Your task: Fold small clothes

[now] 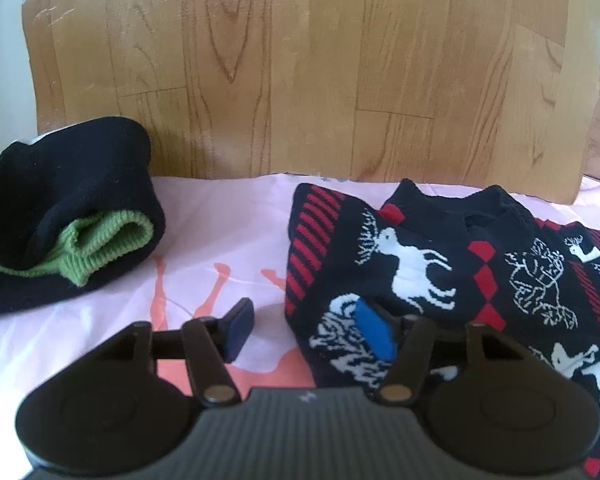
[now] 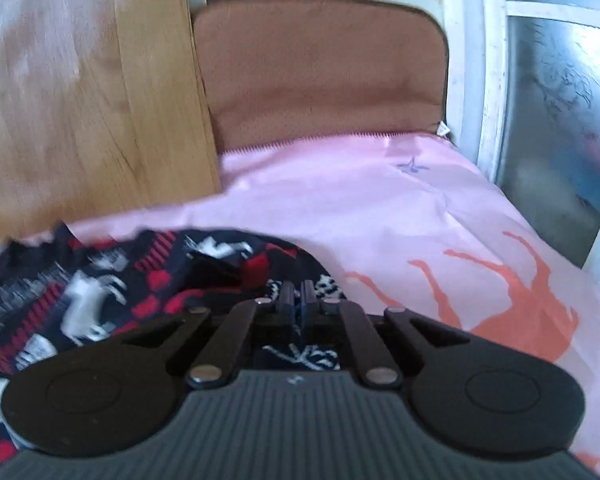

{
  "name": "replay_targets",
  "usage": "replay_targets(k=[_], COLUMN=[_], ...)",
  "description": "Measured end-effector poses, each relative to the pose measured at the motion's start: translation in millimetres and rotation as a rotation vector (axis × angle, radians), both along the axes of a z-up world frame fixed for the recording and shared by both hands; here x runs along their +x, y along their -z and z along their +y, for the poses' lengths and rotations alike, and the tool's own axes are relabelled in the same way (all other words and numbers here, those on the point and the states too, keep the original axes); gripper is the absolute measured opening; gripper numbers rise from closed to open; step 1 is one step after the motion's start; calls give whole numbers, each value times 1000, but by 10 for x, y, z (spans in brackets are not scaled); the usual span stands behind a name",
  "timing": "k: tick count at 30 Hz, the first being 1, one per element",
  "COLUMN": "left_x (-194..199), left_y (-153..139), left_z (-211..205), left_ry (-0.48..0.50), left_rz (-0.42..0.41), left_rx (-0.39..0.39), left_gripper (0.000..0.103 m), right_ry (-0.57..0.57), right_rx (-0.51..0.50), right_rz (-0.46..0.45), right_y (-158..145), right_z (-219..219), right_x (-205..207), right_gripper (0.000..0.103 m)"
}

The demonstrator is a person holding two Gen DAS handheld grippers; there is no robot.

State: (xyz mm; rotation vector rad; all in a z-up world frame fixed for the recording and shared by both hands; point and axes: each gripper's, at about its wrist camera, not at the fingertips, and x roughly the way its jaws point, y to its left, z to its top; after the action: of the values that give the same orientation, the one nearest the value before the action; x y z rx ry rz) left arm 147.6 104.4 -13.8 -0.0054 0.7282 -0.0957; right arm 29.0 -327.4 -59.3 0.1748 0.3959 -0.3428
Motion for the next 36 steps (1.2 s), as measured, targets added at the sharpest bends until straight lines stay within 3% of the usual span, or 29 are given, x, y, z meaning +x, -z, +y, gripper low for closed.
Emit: replay_targets(k=[3, 6, 8, 12, 14, 15, 16, 18, 20, 21, 24, 26, 28, 32, 36], left_x=[-66, -195, -270, -311, -260, -193, -162, -146, -143, -150, -155, -169, -294, -438, -463], left_y=[-95, -265, -314, -226, -126, -50, 5, -7, -5, -3, -14, -34, -59, -206, -225], left_z=[51, 106, 73, -145, -238, -270, -300, -261, -254, -266, -272, -266, -300, -309, -398], left_ry=[-38, -35, 11, 130, 152, 145, 139, 137, 137, 138, 138, 131, 125, 159, 202], left_rz=[-37, -121, -155, -150, -108, -63, -40, -37, -35, -37, -43, -49, -69, -120, -138], left_rx=[6, -55, -84, -34, 34, 76, 99, 73, 66, 72, 83, 81, 72, 20, 30], left_gripper=[55, 55, 52, 42, 40, 39, 40, 40, 40, 40, 40, 41, 44, 47, 49], right_ry=[-46, -150, -248, -410, -353, -314, -285, -252, -105, -98, -85, -1, 40, 27, -39], right_rx=[37, 45, 66, 143, 107, 114, 192, 349, 212, 203, 332, 302, 304, 448, 659], right_rz=[-62, -87, -73, 31, 95, 91, 77, 33, 36, 26, -60, -87, -105, -81, -41], right_y=[-126, -233, -230, -58, 64, 118, 141, 147, 99, 81, -5, -102, -163, -73, 152], right_z=[114, 425, 606, 891, 878, 780, 605, 308, 296, 232, -25, -121, -222, -278, -105], right_x=[-2, 132, 260, 608, 739, 753, 752, 671, 469, 360, -82, -371, -671, -1217, -1481], right_gripper=[13, 18, 31, 30, 21, 8, 0, 0, 1, 1, 1, 19, 20, 22, 26])
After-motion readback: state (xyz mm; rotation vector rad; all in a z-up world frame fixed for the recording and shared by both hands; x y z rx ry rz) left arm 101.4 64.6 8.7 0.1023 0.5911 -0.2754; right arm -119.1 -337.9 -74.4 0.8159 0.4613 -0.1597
